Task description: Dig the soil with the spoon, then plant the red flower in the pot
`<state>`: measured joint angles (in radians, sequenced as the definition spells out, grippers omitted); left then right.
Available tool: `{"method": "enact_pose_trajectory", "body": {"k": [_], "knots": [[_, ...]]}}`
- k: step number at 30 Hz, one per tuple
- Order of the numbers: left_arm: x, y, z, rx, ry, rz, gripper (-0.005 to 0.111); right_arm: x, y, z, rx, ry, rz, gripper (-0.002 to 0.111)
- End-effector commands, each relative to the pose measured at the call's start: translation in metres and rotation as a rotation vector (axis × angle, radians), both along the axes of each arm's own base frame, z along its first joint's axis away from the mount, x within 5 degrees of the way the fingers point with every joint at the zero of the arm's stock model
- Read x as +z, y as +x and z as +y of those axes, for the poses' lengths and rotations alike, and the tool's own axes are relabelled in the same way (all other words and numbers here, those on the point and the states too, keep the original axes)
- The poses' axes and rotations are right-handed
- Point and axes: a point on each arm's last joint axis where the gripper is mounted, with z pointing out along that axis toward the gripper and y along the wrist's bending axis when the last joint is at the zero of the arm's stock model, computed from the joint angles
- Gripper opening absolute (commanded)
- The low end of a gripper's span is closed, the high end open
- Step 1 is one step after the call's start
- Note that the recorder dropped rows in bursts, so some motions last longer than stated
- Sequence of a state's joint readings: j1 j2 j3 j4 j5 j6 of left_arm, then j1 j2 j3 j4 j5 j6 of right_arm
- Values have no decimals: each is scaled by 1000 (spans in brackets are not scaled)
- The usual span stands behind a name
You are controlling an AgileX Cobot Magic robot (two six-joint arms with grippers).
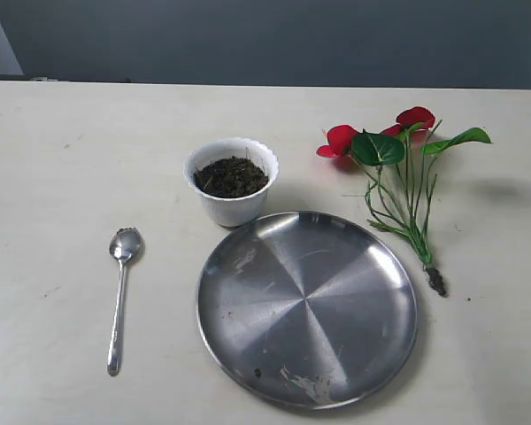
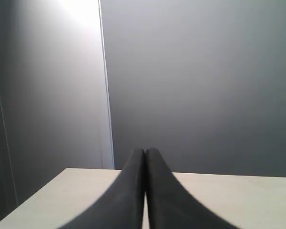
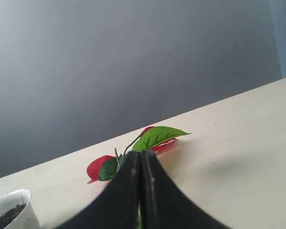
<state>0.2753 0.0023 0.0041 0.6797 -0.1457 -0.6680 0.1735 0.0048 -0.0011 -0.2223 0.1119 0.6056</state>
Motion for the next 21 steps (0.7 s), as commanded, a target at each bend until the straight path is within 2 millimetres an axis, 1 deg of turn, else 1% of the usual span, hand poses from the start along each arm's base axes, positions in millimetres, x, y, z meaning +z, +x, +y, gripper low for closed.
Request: {"method": "enact_pose_trajectory", "body": {"k": [1,5,10,12,14,17,21], "knots": [[2,0,-1,-13,-2,-10,0,6,-1,1,16,61,-67,-1],[2,0,-1,-13,-2,-10,0,16,-2,2,37,216,-151,-1],[2,0,-1,-13,-2,-10,0,29,-5,1,51,288,-280,-1],[2,0,-1,-13,-2,-10,0,29,-5,0,55,349,-277,-1],[2,0,-1,-13,-2,-10,0,29,-5,0,65,461,-258,-1],[2,0,-1,-13,-2,-10,0,31,-5,0,85,579,-257,-1],[2,0,-1,-13,-2,-10,0,39,-8,0,113,559,-348,-1]]}}
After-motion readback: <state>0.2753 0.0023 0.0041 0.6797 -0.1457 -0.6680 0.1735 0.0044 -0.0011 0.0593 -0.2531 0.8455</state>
